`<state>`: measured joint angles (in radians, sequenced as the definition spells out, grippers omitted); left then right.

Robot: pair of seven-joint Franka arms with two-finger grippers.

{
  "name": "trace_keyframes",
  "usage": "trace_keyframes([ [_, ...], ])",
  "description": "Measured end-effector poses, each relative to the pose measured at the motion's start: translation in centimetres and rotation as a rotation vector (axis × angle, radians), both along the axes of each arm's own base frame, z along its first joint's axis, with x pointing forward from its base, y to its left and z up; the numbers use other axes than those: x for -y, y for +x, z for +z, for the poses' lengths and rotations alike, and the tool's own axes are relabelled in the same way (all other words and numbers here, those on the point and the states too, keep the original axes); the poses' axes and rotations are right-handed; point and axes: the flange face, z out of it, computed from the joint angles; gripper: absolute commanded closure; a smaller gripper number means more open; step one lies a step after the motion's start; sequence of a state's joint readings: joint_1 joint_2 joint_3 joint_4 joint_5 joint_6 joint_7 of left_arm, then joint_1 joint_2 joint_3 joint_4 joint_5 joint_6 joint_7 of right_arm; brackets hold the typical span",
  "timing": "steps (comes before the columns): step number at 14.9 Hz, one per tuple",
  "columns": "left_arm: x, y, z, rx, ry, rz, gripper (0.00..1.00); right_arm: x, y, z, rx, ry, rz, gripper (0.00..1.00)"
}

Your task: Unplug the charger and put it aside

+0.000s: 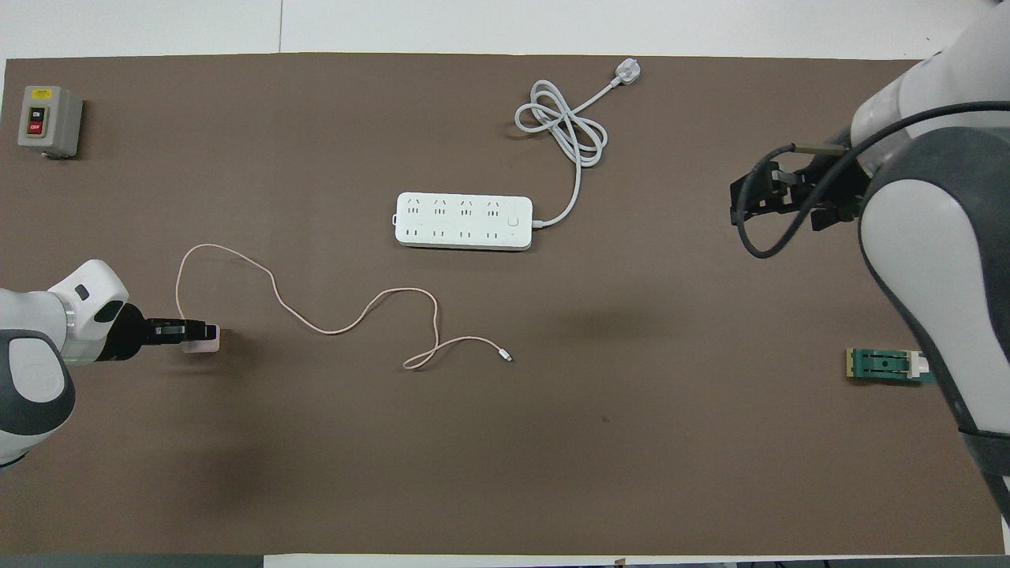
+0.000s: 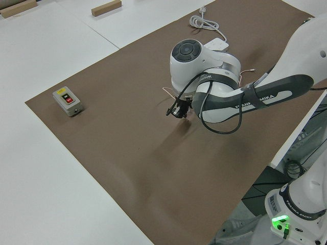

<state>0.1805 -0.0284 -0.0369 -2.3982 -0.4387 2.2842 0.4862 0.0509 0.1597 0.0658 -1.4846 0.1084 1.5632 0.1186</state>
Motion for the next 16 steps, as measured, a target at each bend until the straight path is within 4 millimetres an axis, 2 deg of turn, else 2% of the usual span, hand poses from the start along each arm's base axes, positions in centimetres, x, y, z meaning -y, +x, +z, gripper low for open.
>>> trace_keyframes([
  [2,-0.9,-0.2,-0.8,0.007,-0.05,0.015,0.0,1.5,-1.5,1.7,0.02,-0.041,0.086,0.0],
  [4,-1.5,-0.3,-1.5,0.008,-0.078,0.018,0.0,2.2,-4.1,3.5,0.023,-0.067,0.123,0.0],
  [6,-1.8,0.3,-0.8,-0.002,-0.107,0.002,0.0,3.1,-6.9,5.0,0.023,-0.095,0.145,0.0],
  [9,-3.5,2.4,2.9,0.019,-0.078,-0.056,0.0,4.1,-9.3,6.0,0.03,-0.117,0.157,0.0],
  [12,-4.6,3.9,6.4,0.011,-0.007,-0.101,0.0,5.1,-9.4,6.0,0.031,-0.118,0.146,0.0],
  [16,-4.9,4.9,12.2,-0.001,0.081,-0.075,0.0,7.9,-8.8,6.6,0.05,-0.118,0.097,0.0],
])
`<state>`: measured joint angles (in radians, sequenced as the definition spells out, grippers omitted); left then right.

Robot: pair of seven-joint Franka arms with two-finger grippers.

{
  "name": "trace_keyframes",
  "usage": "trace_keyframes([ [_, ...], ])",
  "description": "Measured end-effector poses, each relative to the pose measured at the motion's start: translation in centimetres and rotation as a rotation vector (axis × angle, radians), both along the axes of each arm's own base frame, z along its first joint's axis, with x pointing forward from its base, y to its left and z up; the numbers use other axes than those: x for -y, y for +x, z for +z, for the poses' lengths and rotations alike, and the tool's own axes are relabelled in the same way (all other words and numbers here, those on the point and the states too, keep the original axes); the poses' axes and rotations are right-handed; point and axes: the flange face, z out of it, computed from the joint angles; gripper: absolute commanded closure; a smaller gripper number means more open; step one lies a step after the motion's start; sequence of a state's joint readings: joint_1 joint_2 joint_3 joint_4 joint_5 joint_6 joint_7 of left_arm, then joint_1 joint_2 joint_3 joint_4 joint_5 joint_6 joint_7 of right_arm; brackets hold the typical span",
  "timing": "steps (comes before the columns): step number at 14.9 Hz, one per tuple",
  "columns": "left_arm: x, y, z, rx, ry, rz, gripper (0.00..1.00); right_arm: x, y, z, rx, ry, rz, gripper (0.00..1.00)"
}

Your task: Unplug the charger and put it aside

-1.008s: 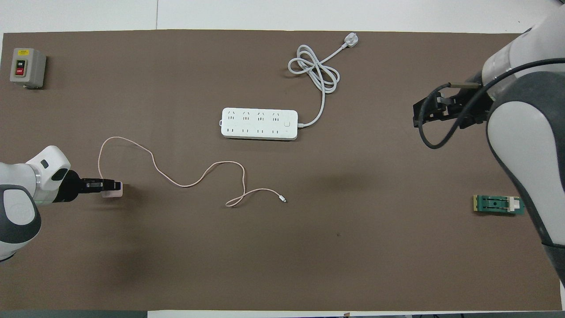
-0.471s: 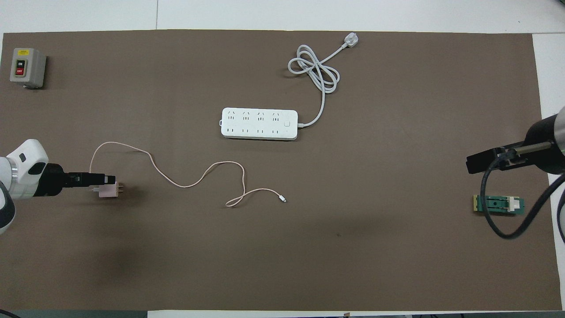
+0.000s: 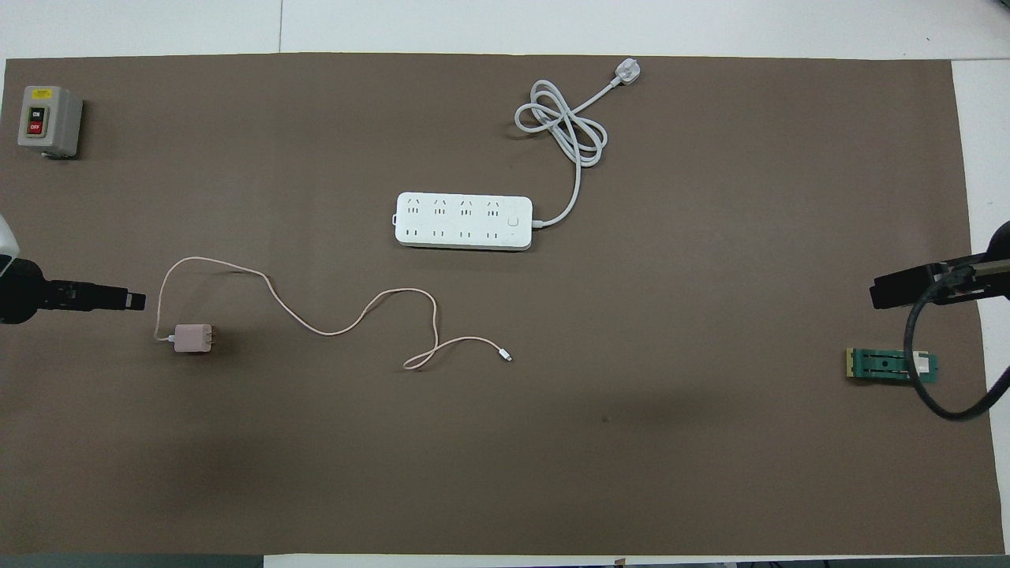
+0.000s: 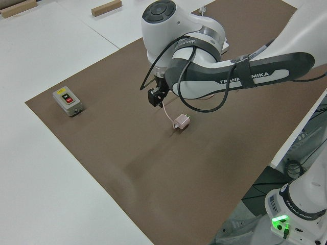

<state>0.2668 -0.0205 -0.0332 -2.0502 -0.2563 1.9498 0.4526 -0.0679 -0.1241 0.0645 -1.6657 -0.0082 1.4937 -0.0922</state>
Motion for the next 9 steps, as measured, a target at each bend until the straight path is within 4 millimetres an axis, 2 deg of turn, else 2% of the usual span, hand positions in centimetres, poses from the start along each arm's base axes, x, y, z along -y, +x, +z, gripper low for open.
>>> trace_keyframes([
  [3,1.3,-0.1,4.0,-0.025,0.063,0.083,0.0,0.8,0.6,0.5,0.013,0.001,-0.004,0.0],
  [9,6.8,-0.1,11.2,-0.093,0.17,0.167,0.0,1.1,1.1,0.7,0.008,0.003,-0.005,0.0],
])
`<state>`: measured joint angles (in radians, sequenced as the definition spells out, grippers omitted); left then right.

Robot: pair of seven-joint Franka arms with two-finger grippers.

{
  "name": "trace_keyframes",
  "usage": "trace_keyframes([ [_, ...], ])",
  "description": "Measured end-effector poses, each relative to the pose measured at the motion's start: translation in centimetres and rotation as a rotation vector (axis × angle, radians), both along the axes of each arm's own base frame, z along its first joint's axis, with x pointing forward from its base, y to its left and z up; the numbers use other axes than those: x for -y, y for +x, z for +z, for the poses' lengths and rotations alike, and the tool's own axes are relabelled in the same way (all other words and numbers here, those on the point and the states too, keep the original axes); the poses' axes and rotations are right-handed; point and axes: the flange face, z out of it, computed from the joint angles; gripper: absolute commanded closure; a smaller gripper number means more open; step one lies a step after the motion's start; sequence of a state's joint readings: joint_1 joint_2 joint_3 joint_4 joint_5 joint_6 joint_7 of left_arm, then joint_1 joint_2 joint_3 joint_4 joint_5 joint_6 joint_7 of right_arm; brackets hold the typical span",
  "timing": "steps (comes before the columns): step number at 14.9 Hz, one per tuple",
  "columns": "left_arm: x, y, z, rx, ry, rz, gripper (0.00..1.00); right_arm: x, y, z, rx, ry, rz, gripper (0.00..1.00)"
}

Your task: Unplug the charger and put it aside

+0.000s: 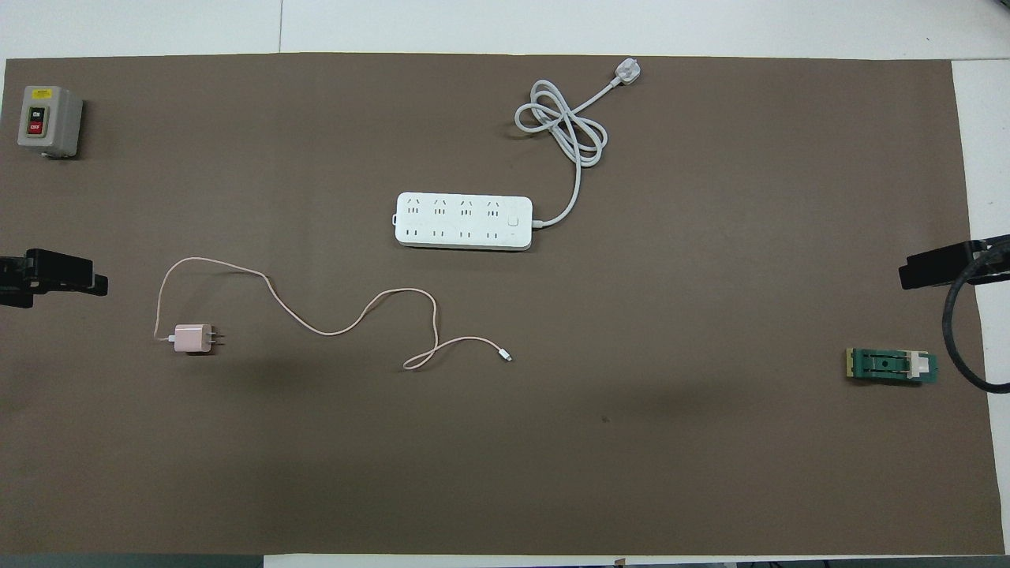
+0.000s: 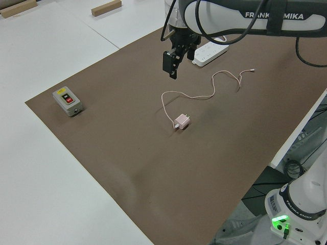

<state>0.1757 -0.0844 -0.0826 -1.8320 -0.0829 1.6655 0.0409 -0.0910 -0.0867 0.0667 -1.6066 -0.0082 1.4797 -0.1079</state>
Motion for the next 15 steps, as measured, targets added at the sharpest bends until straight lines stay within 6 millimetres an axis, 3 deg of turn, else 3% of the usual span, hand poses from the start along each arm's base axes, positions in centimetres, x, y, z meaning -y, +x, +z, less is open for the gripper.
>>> trace_keyframes([
  [4,1.9,0.2,2.4,0.015,0.026,0.001,0.0,0.2,1.2,-0.1,-0.019,0.004,-0.002,0.0],
  [15,2.0,1.8,1.7,-0.011,0.052,-0.011,0.0,0.3,1.4,-0.5,-0.041,0.005,-0.003,0.0],
])
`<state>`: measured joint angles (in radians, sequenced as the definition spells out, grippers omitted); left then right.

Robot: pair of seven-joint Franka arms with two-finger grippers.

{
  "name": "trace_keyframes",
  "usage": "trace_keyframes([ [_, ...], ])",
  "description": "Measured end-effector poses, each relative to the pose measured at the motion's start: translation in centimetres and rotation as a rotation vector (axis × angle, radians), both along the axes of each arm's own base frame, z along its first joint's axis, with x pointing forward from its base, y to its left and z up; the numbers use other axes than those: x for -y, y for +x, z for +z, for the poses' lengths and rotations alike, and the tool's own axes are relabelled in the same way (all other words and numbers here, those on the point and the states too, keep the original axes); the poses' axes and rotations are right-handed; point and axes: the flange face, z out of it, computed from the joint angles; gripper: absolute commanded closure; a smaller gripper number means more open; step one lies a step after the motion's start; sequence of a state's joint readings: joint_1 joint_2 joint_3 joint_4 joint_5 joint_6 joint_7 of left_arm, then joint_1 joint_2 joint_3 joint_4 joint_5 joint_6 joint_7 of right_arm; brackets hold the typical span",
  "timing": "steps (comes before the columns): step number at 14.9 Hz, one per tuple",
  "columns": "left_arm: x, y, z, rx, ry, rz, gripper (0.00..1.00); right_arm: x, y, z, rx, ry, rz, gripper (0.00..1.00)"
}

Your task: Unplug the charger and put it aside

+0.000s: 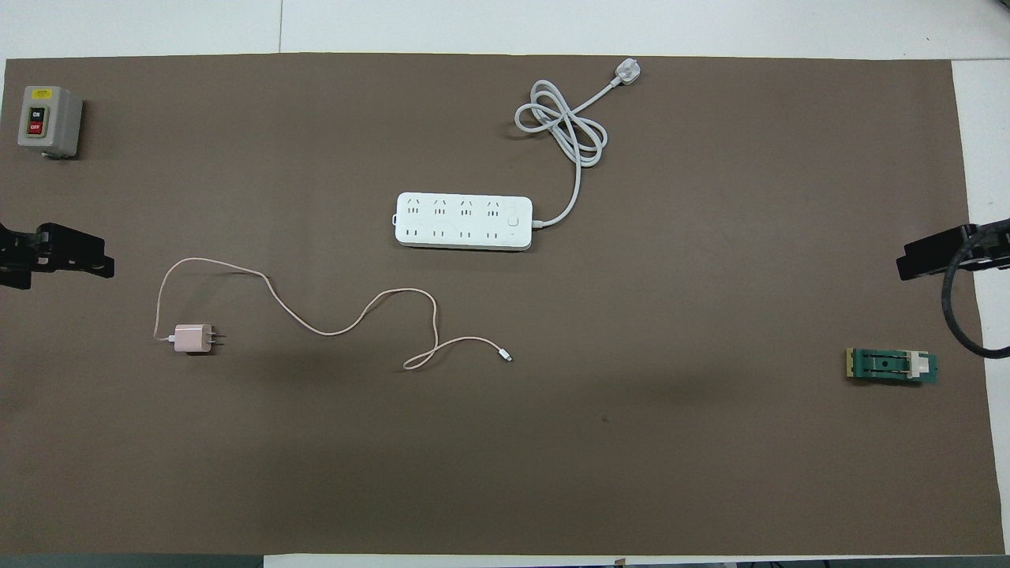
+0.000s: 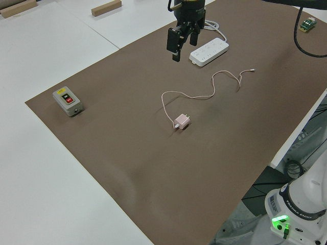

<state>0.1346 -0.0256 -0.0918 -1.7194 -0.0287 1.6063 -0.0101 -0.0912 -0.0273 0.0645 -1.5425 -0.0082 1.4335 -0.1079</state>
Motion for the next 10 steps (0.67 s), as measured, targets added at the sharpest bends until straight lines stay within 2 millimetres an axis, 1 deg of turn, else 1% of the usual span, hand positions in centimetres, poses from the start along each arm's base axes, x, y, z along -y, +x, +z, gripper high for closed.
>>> trace_keyframes([
  [6,0.6,0.1,0.1,0.005,0.0,-0.011,0.0,0.0,0.0,0.0,0.0,0.0,0.001,0.0],
  [10,2.4,0.1,0.3,0.01,-0.001,-0.042,0.0,-0.2,0.0,0.0,0.0,0.0,0.003,0.0],
])
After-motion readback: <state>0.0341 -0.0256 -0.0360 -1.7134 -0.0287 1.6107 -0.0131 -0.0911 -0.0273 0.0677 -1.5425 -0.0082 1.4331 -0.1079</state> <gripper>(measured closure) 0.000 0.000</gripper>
